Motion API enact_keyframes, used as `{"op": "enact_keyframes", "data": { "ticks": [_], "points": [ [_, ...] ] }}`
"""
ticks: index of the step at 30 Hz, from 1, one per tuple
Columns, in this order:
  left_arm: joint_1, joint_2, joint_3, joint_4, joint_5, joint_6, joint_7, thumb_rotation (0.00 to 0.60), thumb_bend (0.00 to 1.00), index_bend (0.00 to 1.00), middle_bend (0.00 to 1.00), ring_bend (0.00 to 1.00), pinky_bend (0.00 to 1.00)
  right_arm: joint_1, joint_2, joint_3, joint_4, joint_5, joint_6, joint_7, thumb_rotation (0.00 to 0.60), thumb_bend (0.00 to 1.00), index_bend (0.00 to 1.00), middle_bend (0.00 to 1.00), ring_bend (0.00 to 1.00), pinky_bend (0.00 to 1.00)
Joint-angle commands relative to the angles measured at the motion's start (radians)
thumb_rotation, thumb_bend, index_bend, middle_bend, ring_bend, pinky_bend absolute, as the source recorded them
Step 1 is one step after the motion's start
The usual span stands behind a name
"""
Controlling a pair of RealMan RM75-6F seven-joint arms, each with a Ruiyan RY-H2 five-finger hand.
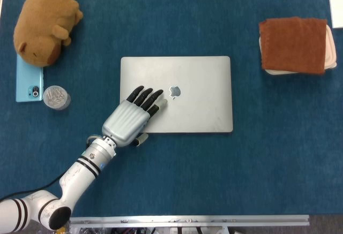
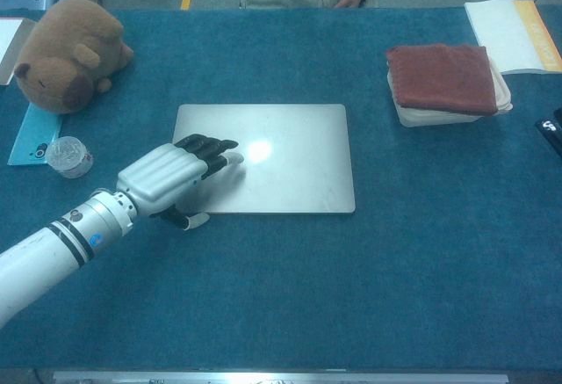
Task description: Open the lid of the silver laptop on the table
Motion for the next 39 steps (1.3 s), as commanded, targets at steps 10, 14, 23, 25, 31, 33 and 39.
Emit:
{"op": "enact_keyframes", "data": {
  "ticks": [10, 14, 23, 25, 31, 33, 39],
  "points": [
    [0.014, 0.058, 0.016, -0.071, -0.010, 0.041, 0.049, 0.598, 0.29, 0.00, 0.00, 0.00, 0.00, 0.007, -0.005, -0.002, -0.004, -0.013, -0.004, -0.003, 0.600, 0.29, 0.13, 0.15, 0.08, 0.09],
    [0.033, 0.101, 0.025, -0.120, -0.006, 0.079, 0.065, 0.600, 0.29, 0.00, 0.00, 0.00, 0.00, 0.011, -0.009, -0.006, -0.008, -0.022, -0.009, -0.005, 0.600, 0.29, 0.13, 0.15, 0.08, 0.09],
    [0.105, 0.250, 0.015, -0.219, -0.004, 0.222, 0.028, 0.600, 0.29, 0.00, 0.00, 0.00, 0.00, 0.039, -0.032, -0.019, -0.027, -0.072, -0.029, -0.023, 0.600, 0.29, 0.13, 0.15, 0.08, 0.09],
    [0.125, 0.287, 0.011, -0.244, -0.005, 0.258, 0.016, 0.600, 0.29, 0.00, 0.00, 0.00, 0.00, 0.054, -0.036, -0.025, -0.034, -0.092, -0.044, -0.029, 0.600, 0.29, 0.13, 0.15, 0.08, 0.09],
    [0.179, 0.377, 0.001, -0.295, -0.014, 0.343, -0.012, 0.600, 0.29, 0.00, 0.00, 0.00, 0.00, 0.097, -0.059, -0.037, -0.057, -0.143, -0.081, -0.040, 0.600, 0.29, 0.13, 0.15, 0.08, 0.09],
    [0.197, 0.396, -0.003, -0.299, -0.005, 0.377, -0.024, 0.600, 0.29, 0.00, 0.00, 0.00, 0.00, 0.111, -0.070, -0.041, -0.066, -0.157, -0.096, -0.044, 0.600, 0.29, 0.13, 0.15, 0.08, 0.09],
    [0.243, 0.433, -0.007, -0.275, 0.053, 0.467, -0.088, 0.600, 0.29, 0.00, 0.00, 0.00, 0.00, 0.152, -0.098, -0.050, -0.125, -0.186, -0.140, -0.070, 0.600, 0.24, 0.12, 0.15, 0.08, 0.09]
  ]
}}
